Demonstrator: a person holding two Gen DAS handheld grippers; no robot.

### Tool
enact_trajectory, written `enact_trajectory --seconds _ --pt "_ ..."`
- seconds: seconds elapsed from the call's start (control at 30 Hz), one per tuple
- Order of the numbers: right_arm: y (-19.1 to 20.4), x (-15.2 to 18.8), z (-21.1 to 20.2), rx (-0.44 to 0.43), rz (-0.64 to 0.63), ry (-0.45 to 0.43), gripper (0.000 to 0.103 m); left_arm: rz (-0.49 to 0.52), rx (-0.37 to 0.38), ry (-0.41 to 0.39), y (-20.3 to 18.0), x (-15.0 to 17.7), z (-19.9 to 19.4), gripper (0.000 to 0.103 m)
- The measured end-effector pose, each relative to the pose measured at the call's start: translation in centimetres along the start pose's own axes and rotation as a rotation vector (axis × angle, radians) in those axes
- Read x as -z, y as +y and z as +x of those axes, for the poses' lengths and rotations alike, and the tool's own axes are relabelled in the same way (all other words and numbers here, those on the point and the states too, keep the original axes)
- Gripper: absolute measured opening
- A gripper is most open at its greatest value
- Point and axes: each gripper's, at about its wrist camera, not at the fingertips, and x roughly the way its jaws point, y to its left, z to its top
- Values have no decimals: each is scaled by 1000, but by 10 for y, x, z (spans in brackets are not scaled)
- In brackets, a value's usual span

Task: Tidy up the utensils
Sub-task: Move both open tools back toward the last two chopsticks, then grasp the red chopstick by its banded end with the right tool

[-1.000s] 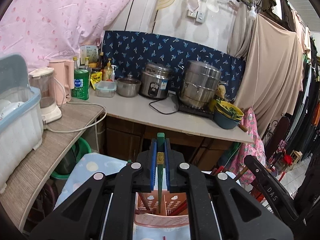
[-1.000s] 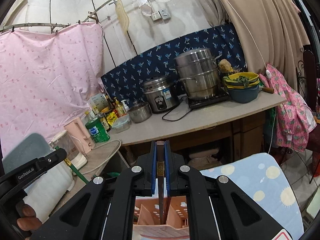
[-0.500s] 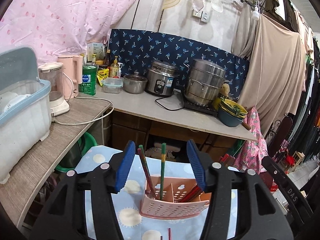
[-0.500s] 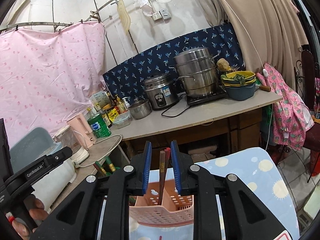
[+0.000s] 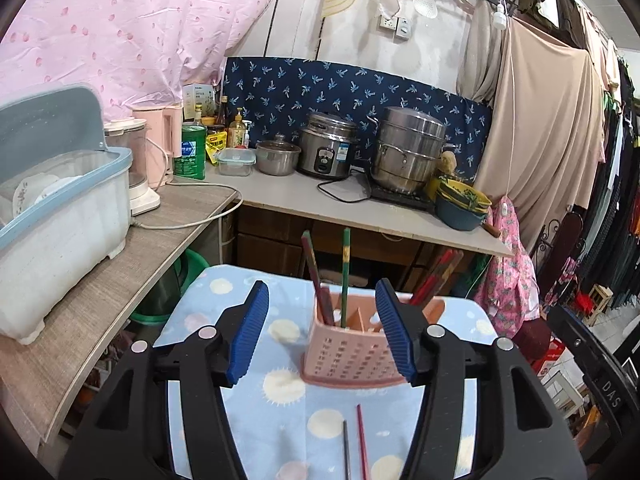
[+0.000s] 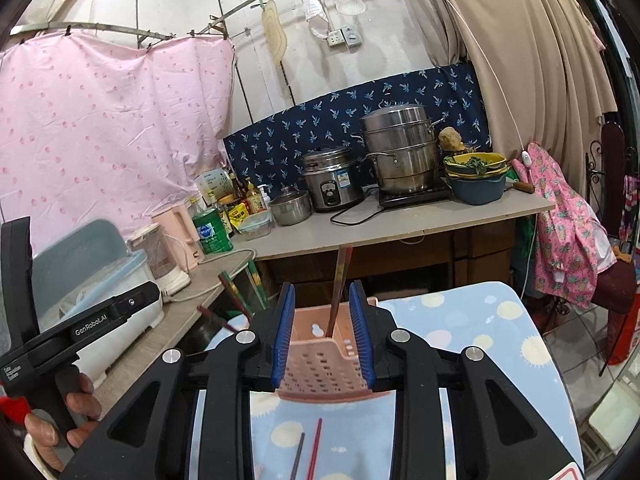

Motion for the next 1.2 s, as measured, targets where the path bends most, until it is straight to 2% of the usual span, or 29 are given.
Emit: enact_trajectory --seconds 0.47,0.7,1.2 --pt "18 65 -49 17 -67 74 29 39 -43 58 14 66 -40 53" --pt "21 105 -58 20 -59 152 29 60 -60 96 16 101 -53 53" --pt "26 208 -56 31 -64 369 30 47 -99 278 43 185 -48 53"
